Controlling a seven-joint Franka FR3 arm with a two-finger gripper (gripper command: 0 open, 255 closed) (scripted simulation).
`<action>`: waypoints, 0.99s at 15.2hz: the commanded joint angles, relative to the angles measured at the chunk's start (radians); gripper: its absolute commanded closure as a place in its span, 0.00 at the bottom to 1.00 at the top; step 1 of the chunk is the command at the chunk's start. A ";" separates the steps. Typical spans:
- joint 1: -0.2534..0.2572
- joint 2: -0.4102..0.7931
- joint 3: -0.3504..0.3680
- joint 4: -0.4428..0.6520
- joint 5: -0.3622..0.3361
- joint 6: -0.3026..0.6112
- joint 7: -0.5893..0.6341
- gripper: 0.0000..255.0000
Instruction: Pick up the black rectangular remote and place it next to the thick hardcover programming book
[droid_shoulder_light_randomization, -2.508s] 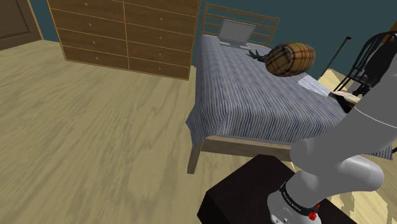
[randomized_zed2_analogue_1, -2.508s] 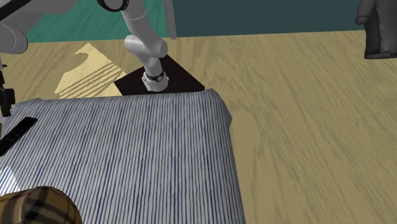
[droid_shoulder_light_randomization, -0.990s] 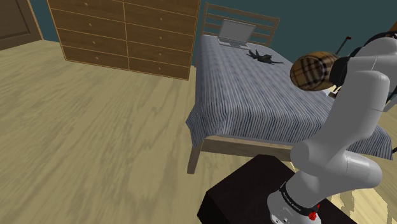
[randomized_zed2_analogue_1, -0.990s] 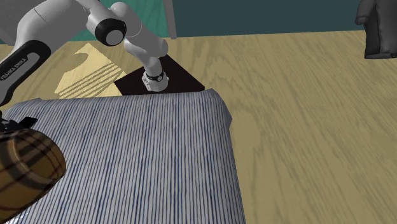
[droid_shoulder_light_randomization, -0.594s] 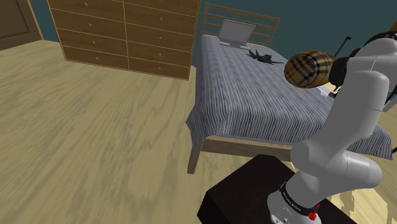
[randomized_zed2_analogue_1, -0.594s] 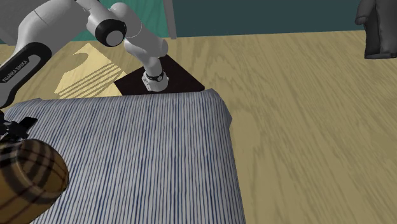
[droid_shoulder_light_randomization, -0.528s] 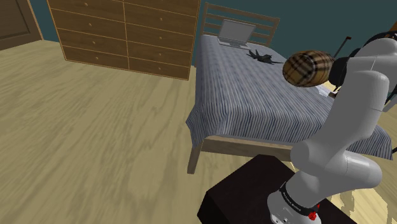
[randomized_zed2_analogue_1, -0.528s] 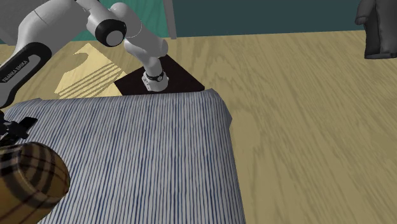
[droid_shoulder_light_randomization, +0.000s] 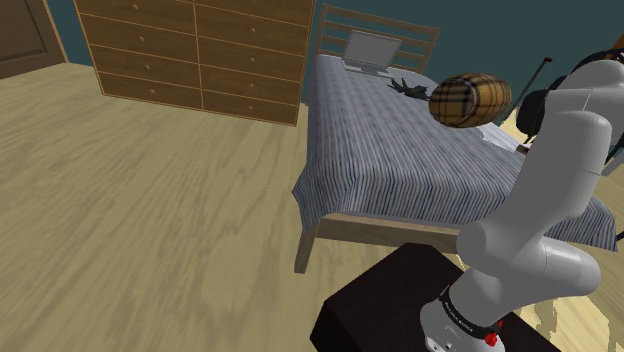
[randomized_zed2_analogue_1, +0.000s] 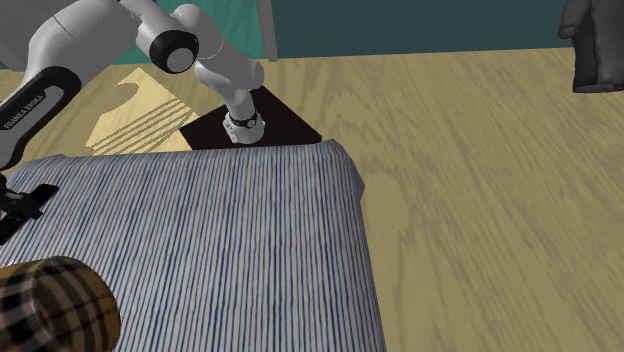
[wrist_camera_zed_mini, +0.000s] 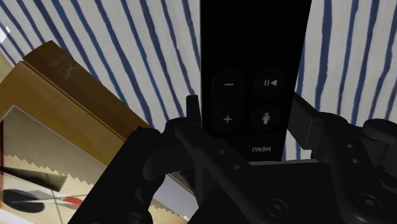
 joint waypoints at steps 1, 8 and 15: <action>0.000 0.000 0.000 0.000 0.000 0.000 0.000 1.00; -0.007 -0.008 -0.006 0.058 -0.010 -0.062 0.010 1.00; -0.024 -0.008 -0.010 0.155 -0.016 -0.156 0.021 1.00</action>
